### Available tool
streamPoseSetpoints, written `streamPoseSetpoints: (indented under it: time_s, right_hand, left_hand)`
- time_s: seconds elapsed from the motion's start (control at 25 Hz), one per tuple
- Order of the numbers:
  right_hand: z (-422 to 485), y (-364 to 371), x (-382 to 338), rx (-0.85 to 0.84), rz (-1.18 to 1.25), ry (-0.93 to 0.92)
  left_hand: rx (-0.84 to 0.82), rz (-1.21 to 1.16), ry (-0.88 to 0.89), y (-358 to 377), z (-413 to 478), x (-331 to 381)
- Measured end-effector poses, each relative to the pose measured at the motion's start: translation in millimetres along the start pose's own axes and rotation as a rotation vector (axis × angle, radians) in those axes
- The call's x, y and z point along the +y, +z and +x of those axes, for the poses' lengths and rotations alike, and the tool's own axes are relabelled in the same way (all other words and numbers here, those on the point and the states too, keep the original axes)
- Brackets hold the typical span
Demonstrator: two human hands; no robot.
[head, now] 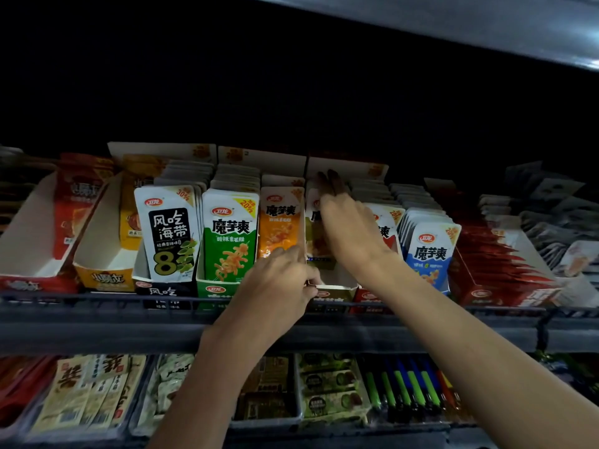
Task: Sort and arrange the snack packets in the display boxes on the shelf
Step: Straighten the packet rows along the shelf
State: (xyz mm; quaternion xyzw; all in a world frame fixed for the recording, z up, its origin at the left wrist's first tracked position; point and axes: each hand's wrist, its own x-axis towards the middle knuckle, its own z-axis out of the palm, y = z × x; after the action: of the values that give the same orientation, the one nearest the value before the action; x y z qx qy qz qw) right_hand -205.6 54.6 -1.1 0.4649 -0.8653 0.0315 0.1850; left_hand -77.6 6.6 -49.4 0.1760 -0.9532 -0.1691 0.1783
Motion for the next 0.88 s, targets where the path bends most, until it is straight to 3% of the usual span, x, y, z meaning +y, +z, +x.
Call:
streamPoseSetpoints:
  time_s: [0.32,0.4,0.56,0.64,0.76,0.88]
  right_hand:
    - [-44.8,-4.8,39.1,0.148,0.241,-0.127]
    - [-61.7,-7.9,49.1,0.058,0.172,-0.095]
    - [-87.5,-12.0,59.0,-0.307,0.008,-0.017]
    - [-92.4,-8.2,60.6,-0.362,0.027,-0.020]
    - [-90.3,-6.7,67.4,-0.299,0.164,0.013]
    - [-78.9,-10.8,80.8,0.077,0.087,0.004]
  left_hand:
    - [0.030,0.088,0.101,2.5,2.6,8.8]
    - [0.007,0.153,0.106,4.6,6.1,11.4]
    - [0.083,0.145,0.061,5.8,6.5,20.7]
    - [0.128,0.186,0.106,10.7,6.5,24.7]
    - [0.139,0.160,0.200,24.7,12.4,29.0]
    - [0.107,0.101,0.217,35.8,19.6,35.5]
